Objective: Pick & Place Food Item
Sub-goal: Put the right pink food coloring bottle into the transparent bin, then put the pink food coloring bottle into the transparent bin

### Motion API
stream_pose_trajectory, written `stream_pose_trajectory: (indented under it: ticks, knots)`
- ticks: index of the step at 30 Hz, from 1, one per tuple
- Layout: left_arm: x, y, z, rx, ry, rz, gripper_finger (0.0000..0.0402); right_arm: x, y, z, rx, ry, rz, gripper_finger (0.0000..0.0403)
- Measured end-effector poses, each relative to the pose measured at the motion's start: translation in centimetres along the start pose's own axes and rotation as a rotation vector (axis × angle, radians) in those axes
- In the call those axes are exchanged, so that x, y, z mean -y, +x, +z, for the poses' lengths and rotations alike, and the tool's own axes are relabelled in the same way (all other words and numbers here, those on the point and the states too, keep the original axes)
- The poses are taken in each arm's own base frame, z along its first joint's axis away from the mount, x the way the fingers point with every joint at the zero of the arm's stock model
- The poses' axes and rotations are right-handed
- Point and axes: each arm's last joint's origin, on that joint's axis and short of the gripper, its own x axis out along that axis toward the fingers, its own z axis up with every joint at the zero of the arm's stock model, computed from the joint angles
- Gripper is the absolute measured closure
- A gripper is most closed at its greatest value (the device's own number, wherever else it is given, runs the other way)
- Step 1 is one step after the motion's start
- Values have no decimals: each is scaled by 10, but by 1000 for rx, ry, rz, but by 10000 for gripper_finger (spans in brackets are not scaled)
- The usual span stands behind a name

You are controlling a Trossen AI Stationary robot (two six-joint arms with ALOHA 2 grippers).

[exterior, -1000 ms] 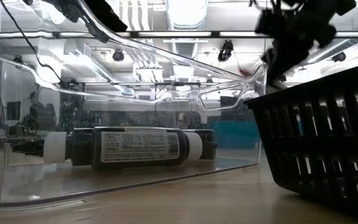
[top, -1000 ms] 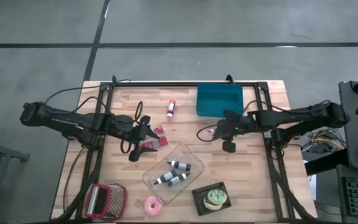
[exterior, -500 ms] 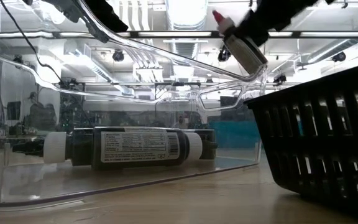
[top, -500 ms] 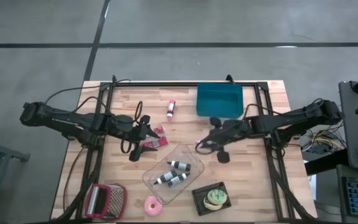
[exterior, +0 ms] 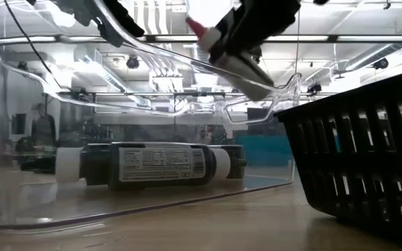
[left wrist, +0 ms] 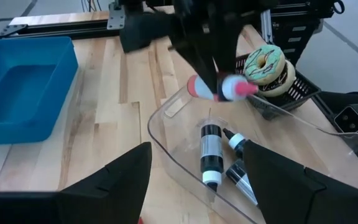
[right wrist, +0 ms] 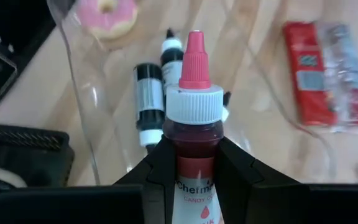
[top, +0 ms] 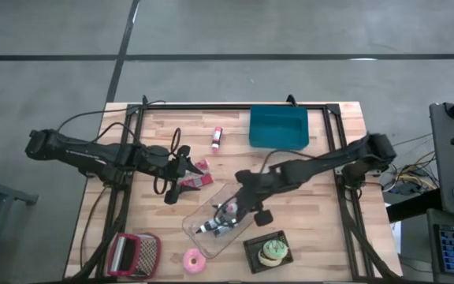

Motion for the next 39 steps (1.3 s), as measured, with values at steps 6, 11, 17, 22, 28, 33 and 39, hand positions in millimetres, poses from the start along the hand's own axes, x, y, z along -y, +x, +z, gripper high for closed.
stream_pose_trajectory:
  ticks: [6,11,17,22,28,33,39]
  knots:
    - [0,0,0,-2,7,1,142,2,23,7,-59,-27,39,330]
    - [0,0,0,-1,13,2,142,3,30,6,-91,-51,48,330]
    - [0,0,0,2,15,4,142,3,30,4,-105,-67,51,310]
    - [0,0,0,2,15,5,142,3,30,4,-105,-57,49,259]
    - [0,0,0,2,15,5,142,3,31,4,-100,-51,48,197]
    - [0,0,0,2,15,8,142,3,31,7,-73,-45,34,163]
    - [-1,0,0,3,15,39,142,2,27,16,9,-63,26,150]
